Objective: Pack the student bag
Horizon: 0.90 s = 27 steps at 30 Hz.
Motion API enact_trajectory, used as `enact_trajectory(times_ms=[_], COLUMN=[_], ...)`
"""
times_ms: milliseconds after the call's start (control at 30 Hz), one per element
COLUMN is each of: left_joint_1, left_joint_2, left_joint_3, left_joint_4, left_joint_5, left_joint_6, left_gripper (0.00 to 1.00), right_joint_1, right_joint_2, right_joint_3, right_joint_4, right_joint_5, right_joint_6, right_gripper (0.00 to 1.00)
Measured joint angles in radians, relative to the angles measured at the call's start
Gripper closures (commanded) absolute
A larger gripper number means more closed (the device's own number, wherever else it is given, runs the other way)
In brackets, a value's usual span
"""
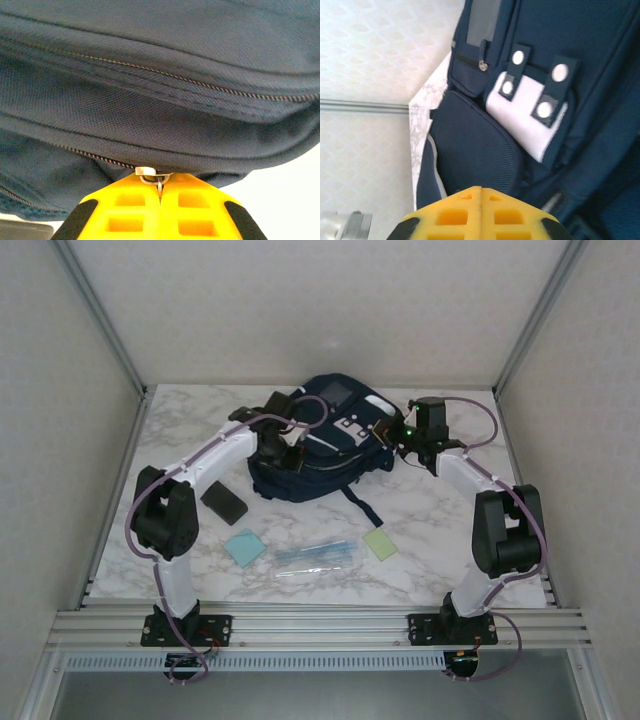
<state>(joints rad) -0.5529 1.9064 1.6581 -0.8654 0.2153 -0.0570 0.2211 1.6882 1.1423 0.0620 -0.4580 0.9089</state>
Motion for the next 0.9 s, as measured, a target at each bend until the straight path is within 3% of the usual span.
enact_trajectory(times_ms=[100, 200, 533, 900], left_joint_1=[-0.054, -0.099, -0.176, -0.190], left_joint_2=[0.002, 0.020, 0.122, 0.135], left_joint_3=[0.064, 0.133, 0.237, 0.237], left_joint_4=[-0.002, 0.002, 0.002, 0.001], left_joint_5=[0.049, 0.095, 0.150, 0.122], left_joint_6=[-0.024, -0.056, -0.113, -0.154], left_gripper=[1.00, 1.00, 1.00, 1.00], right_joint_1=[-0.001, 0.000, 0.000, 0.029], right_joint_2=[-0.003, -0.025, -0.212, -0.203], right_joint_3=[0.006, 0.003, -0.102, -0.119], right_joint_4=[-0.016, -0.076, -0.199, -0.226], right_joint_5=[-0.018, -0.039, -0.112, -0.111], right_joint_6=[0.004, 0.009, 0.061, 0.104], right_gripper=[0.53, 0.44, 0.39, 0.36])
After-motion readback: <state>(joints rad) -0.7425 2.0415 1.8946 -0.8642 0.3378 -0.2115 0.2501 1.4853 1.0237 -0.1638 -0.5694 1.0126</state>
